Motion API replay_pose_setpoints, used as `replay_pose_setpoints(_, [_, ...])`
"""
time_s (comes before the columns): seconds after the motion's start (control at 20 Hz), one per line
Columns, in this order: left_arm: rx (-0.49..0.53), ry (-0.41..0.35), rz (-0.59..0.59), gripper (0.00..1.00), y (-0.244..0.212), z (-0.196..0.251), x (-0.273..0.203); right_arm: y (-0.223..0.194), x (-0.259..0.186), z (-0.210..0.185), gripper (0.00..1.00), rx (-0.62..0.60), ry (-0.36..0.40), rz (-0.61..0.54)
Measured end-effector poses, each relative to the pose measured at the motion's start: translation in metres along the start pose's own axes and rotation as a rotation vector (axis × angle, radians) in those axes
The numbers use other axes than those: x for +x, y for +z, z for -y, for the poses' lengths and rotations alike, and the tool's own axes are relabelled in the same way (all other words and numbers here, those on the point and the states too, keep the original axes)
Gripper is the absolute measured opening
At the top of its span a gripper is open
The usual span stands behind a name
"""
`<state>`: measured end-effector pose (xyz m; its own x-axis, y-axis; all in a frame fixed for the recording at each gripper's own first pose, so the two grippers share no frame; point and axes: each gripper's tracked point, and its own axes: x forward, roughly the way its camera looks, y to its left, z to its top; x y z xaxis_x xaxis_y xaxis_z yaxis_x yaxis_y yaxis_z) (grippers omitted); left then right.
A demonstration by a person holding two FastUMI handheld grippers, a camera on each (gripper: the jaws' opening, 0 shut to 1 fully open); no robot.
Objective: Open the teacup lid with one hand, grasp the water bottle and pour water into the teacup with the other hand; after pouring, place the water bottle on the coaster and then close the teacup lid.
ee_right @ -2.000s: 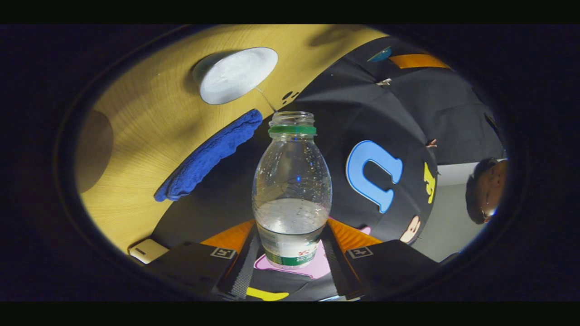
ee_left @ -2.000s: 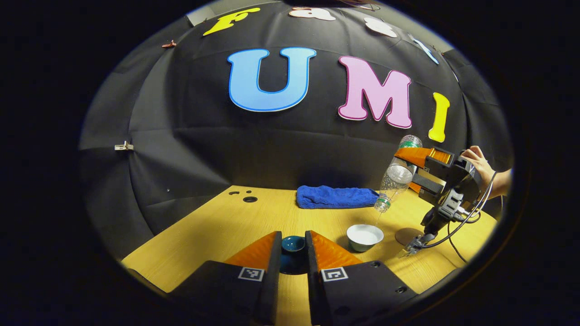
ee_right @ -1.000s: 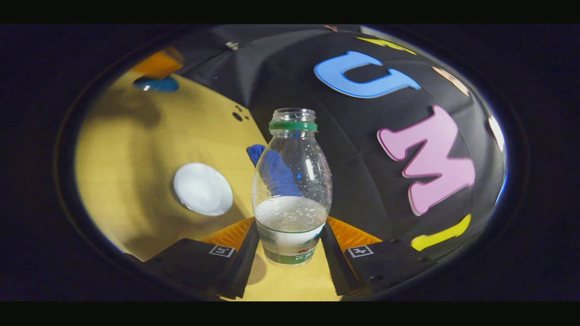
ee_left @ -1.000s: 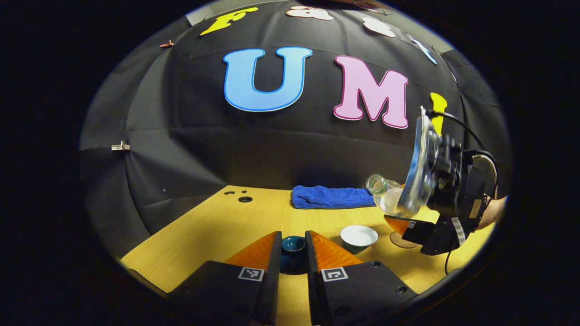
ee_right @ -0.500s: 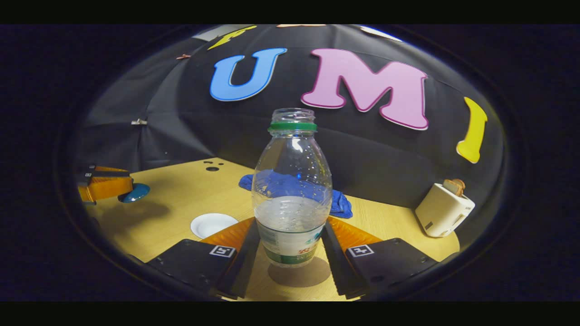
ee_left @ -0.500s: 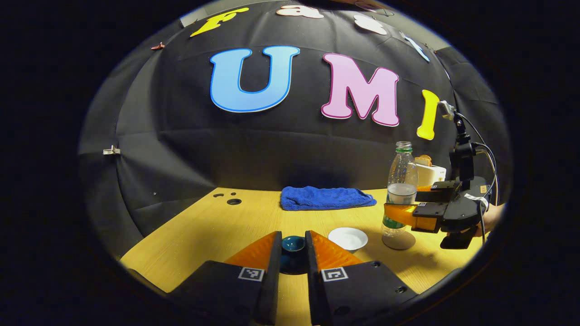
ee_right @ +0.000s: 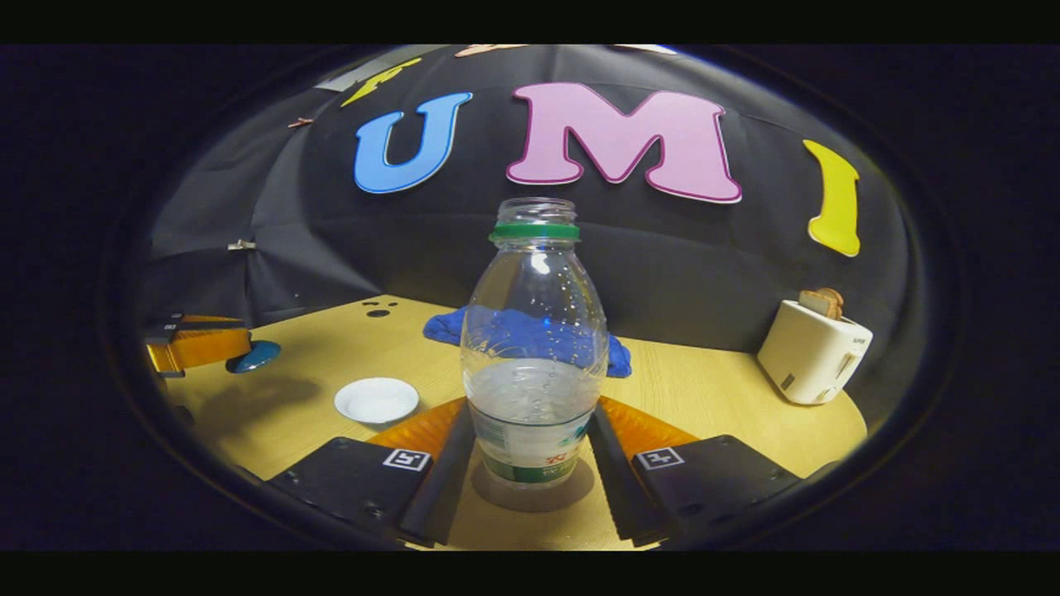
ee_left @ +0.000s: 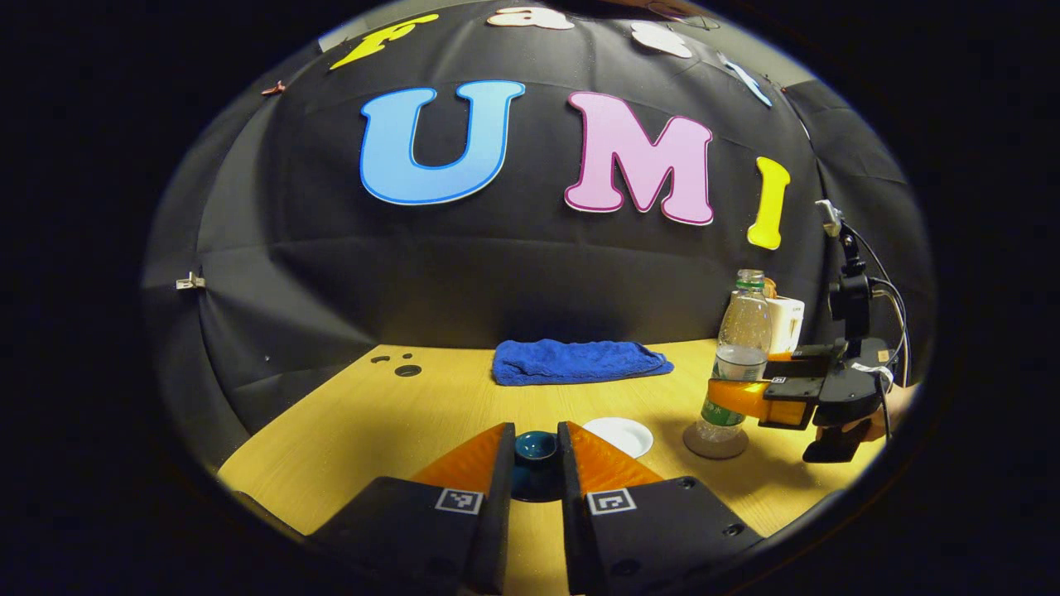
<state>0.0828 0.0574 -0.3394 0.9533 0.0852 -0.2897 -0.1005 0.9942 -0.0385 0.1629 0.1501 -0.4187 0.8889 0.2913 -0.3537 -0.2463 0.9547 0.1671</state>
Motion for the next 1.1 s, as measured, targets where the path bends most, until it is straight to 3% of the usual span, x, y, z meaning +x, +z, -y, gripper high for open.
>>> replay_pose_setpoints(0.05, [0.001, 0.000, -0.001, 0.27, 0.000, 0.000, 0.000, -0.003, 0.000, 0.002, 0.75, 0.011, -0.002, -0.004])
replay_pose_setpoints(0.1, [0.001, 0.000, -0.002, 0.31, -0.001, 0.001, 0.001, -0.006, 0.001, 0.005, 0.75, 0.021, -0.005, -0.011])
replay_pose_setpoints(0.2, [0.000, 0.002, -0.006, 0.27, -0.001, 0.003, 0.002, -0.009, 0.001, 0.007, 0.75, 0.041, -0.005, -0.017])
replay_pose_setpoints(0.45, [-0.006, 0.007, -0.014, 0.27, -0.004, 0.009, 0.005, -0.011, 0.001, 0.009, 0.76, 0.072, 0.009, -0.021])
replay_pose_setpoints(0.5, [-0.009, 0.004, -0.014, 0.32, -0.004, 0.012, 0.007, -0.013, 0.000, 0.007, 0.78, 0.081, 0.018, -0.026])
replay_pose_setpoints(0.65, [-0.012, -0.007, -0.014, 0.27, -0.003, 0.023, 0.013, -0.020, -0.002, 0.003, 0.80, 0.134, 0.048, -0.049])
replay_pose_setpoints(0.75, [-0.017, -0.020, -0.015, 0.36, -0.004, 0.032, 0.021, -0.024, -0.004, 0.003, 0.87, 0.169, 0.057, -0.060])
replay_pose_setpoints(0.85, [-0.021, -0.037, -0.013, 0.31, -0.003, 0.043, 0.029, -0.029, -0.007, 0.004, 0.97, 0.171, 0.057, -0.071])
replay_pose_setpoints(1.05, [-0.016, -0.066, -0.006, 0.31, -0.003, 0.062, 0.050, -0.043, -0.027, 0.007, 0.99, 0.161, 0.055, -0.105])
replay_pose_setpoints(1.1, [-0.011, -0.069, -0.005, 0.27, -0.003, 0.065, 0.056, -0.047, -0.035, 0.009, 0.99, 0.170, 0.048, -0.116])
